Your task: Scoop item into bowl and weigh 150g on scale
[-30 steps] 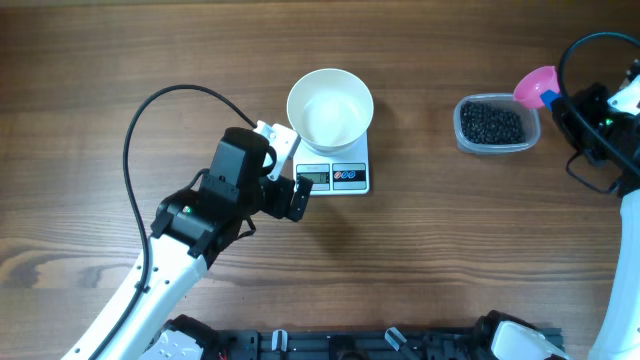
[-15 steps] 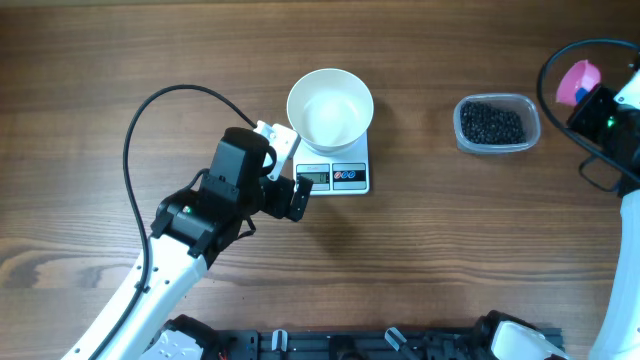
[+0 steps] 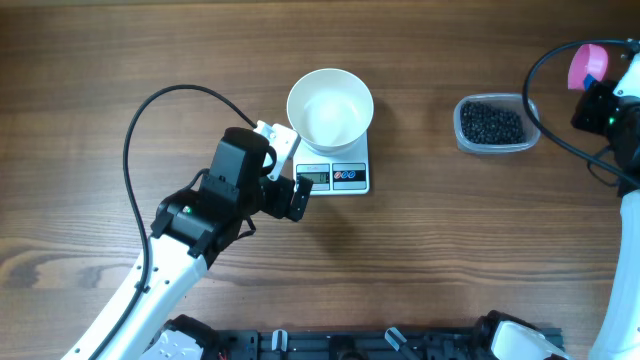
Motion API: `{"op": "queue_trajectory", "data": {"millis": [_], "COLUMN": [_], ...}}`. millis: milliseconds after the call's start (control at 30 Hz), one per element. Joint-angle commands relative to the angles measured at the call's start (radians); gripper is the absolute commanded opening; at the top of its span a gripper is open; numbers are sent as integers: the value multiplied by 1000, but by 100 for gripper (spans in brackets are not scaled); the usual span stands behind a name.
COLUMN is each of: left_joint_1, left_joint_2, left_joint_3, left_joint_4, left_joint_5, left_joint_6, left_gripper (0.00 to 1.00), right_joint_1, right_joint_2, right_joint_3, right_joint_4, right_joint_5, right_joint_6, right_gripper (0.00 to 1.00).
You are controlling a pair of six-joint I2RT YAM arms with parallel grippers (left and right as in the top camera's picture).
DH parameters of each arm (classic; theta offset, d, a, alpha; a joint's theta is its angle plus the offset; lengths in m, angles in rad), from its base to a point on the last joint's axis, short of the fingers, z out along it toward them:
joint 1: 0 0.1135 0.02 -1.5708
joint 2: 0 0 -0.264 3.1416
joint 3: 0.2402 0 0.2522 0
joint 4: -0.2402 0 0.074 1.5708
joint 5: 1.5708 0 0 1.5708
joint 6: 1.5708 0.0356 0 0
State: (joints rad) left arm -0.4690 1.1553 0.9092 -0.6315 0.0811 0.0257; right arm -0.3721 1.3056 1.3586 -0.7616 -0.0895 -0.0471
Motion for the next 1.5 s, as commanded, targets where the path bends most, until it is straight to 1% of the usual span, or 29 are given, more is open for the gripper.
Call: {"op": "queue_trajectory", "data": {"millis": [0, 200, 300, 467, 633, 867, 967, 1067, 1133, 1267, 1467], "left_joint_1": [1, 1, 1, 1, 1, 1, 1, 1, 1, 1, 1], "left_joint_2": [-11, -11, -11, -11, -11, -11, -11, -11, -11, -11, -11], "left_joint_3": [1, 1, 1, 1, 1, 1, 1, 1, 1, 1, 1], "left_joint_4": [3, 3, 3, 3, 3, -13, -15, -16, -15, -15, -16], "left_joint_5": [19, 19, 19, 19, 19, 19, 19, 19, 19, 19, 19], "left_joint_6": [19, 19, 19, 19, 19, 19, 19, 19, 19, 19, 19], "left_gripper": [100, 100, 100, 100, 100, 100, 100, 100, 100, 100, 100], "right_joint_1": [-5, -5, -5, -5, -5, -5, -5, -5, -5, -5, -5], "right_joint_2": [15, 15, 15, 19, 30, 45, 60, 64, 69, 129, 223], "right_joint_3": [23, 23, 23, 20, 20, -11, -13, -19, -27, -28, -28], "right_joint_4": [-13, -96, -146, -148, -151, -163, -175, -175, -174, -174, -164], "right_joint_5": [-21, -20, -24, -39, -190, -200, -278, -240, -211, -177, -97], "right_joint_6": [-58, -54, -24, -123, -221, -220, -222, -246, -287, -346, -342], "right_gripper": [4, 4, 4, 4, 4, 4, 4, 4, 4, 4, 4]}}
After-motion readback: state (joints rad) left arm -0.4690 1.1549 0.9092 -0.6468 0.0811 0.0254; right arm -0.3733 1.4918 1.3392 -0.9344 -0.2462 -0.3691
